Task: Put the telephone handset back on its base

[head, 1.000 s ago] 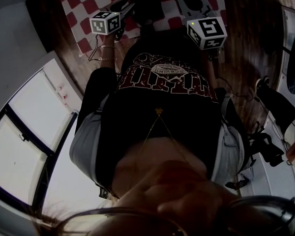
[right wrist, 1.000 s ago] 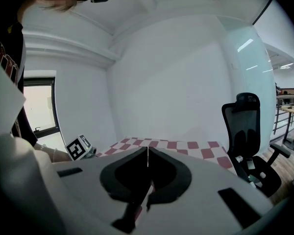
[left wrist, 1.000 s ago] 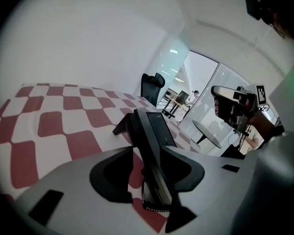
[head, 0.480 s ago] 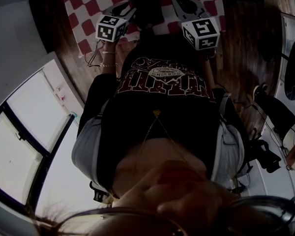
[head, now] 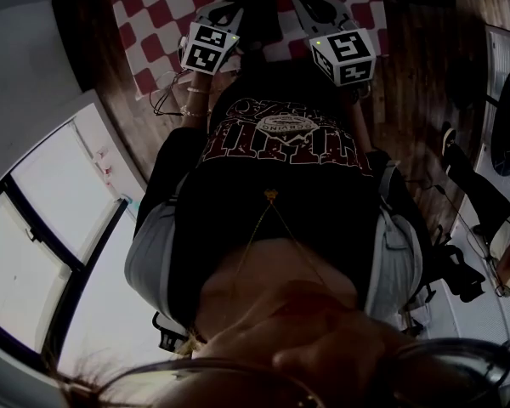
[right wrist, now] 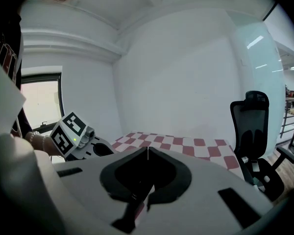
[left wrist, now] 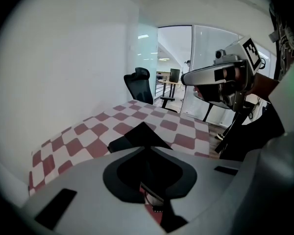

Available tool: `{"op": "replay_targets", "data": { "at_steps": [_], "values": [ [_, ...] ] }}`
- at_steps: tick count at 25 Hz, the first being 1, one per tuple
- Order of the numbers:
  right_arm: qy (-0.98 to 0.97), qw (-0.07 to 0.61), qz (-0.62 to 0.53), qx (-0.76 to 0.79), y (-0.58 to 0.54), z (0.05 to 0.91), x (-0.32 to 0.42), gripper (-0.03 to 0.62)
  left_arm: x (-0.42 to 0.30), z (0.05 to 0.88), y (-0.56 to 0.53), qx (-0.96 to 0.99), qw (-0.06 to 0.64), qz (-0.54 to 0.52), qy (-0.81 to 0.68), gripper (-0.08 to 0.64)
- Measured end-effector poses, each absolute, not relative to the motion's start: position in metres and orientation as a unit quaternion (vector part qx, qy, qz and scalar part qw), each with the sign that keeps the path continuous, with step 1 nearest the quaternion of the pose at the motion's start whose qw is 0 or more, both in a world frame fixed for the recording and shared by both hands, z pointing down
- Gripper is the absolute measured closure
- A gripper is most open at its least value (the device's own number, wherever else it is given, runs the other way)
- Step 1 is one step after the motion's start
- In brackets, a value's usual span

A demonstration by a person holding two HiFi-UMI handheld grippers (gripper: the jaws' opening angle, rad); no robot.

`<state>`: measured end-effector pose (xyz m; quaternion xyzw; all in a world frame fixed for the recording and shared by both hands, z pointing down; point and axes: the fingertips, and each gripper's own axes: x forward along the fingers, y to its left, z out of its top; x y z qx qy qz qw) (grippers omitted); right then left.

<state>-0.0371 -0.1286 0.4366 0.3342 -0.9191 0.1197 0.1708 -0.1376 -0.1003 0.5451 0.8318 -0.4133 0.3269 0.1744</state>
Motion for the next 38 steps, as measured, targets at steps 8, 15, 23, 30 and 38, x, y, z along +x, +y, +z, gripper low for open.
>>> {"op": "replay_targets", "data": {
  "at_steps": [8,15,23,30,38],
  "values": [
    [-0.921,0.159,0.125,0.332,-0.128,0.434,-0.043,0.571,-0.115,0.506,-0.111,0.853,0.165,0.275,-0.411,0.549],
    [-0.929,0.141,0.116,0.321,-0.13,0.415,-0.051,0.571,-0.104,0.458,-0.121,0.863,0.139,0.233,-0.426,0.549],
    [-0.94,0.116,0.1,0.305,-0.133,0.393,-0.067,0.571,-0.102,0.419,-0.131,0.873,0.114,0.186,-0.436,0.549],
    [-0.942,0.078,0.078,0.316,-0.142,0.365,-0.066,0.572,-0.099,0.38,-0.141,0.875,0.092,0.149,-0.451,0.549],
    [-0.941,0.043,0.064,0.329,-0.145,0.341,-0.058,0.572,-0.093,0.344,-0.146,0.874,0.059,0.118,-0.468,0.549]
  ]
}}
